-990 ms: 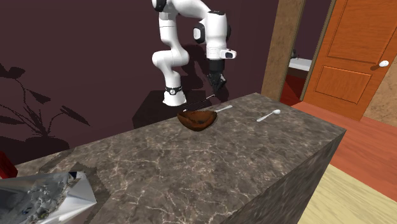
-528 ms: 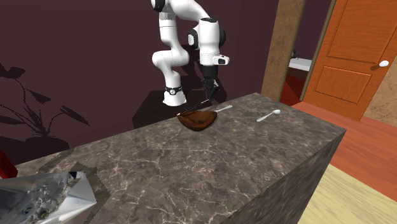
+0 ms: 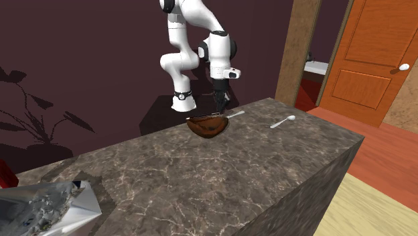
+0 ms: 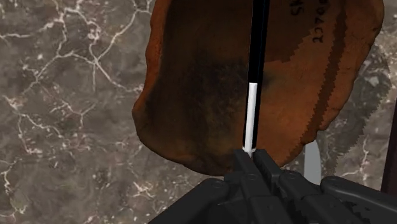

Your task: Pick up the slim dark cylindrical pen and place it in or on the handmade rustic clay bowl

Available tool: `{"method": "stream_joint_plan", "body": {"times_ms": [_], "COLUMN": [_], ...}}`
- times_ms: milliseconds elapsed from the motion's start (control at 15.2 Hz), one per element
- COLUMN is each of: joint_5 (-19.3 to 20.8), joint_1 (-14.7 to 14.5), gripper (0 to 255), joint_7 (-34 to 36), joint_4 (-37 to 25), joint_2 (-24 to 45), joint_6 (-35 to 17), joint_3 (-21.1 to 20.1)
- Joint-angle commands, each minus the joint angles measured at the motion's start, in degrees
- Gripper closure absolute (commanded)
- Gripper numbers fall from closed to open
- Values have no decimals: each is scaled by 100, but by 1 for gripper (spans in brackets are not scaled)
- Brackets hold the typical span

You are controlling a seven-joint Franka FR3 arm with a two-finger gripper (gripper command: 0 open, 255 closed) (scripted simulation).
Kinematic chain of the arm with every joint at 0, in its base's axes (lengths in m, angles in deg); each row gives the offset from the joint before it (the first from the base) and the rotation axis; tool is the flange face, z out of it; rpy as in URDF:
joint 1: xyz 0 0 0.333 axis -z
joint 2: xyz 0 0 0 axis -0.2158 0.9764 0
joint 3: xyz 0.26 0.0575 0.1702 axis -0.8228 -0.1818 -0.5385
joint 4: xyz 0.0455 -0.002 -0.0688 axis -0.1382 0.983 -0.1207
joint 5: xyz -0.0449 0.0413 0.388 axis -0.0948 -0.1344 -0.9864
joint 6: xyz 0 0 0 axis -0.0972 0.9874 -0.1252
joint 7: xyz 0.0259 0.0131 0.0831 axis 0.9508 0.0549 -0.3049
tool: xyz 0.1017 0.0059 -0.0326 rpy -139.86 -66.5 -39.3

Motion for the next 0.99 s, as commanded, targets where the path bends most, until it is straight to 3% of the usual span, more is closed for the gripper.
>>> {"method": "stream_joint_plan", "body": {"times_ms": [0, 528, 594, 924], "joint_5": [18, 21, 21, 21], "joint_1": [0, 0, 0, 0], "gripper": [255, 255, 0, 0], "joint_7": [12, 14, 14, 14], "joint_4": [51, 59, 59, 59], "joint_2": [108, 126, 126, 126], "joint_6": [-161, -187, -187, -187], "joint_3": [-6, -6, -6, -6]}}
